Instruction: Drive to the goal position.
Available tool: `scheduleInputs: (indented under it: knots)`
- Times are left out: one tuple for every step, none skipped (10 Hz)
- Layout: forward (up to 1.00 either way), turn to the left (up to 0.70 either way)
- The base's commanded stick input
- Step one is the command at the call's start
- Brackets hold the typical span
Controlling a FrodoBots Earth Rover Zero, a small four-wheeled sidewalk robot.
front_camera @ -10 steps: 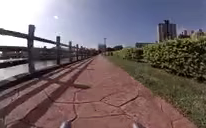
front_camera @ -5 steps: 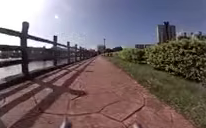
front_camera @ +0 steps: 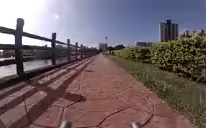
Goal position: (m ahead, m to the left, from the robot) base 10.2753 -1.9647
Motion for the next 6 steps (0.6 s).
scheduleInputs:
  knots:
    - [0.5,0.07]
    - [0.5,0.06]
    - [0.5,0.04]
    - [0.5,0.12]
    - [0.5,0.01]
    - [0.5,0.37]
